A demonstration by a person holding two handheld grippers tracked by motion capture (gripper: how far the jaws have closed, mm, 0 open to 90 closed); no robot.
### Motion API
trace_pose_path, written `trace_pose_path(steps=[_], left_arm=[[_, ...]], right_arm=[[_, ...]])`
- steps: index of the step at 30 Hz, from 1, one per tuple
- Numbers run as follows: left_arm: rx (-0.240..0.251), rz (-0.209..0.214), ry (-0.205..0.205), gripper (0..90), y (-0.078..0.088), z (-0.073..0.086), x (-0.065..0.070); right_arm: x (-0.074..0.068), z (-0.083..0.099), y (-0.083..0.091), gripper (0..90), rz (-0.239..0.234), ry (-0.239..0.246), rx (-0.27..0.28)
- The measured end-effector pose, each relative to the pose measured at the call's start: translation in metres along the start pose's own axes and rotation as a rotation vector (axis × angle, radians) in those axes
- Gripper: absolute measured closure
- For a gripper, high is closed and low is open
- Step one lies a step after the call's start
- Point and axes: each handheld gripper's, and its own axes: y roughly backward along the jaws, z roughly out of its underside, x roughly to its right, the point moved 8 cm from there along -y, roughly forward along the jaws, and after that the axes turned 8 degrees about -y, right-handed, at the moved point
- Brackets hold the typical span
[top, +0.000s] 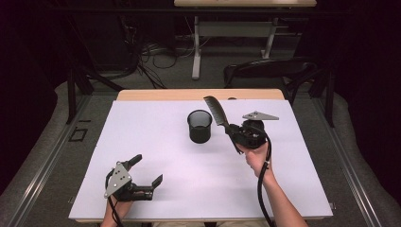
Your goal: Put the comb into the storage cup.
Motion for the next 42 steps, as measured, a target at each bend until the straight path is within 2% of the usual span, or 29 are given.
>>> trace_pose_path(steps=[21,42], left_arm=[[0.001,-0.002,-0.001,0.4,0.0,0.0,0.0],[0.002,-0.002,0.0,0.4,0.0,0.0,0.0]], right_arm=[[-0.01,-0.014,-0.012,72.9,-0.06,0.015,0.051],[-0.028,-0.032,-0.023,72.8,-0.078,0.075,0.092]])
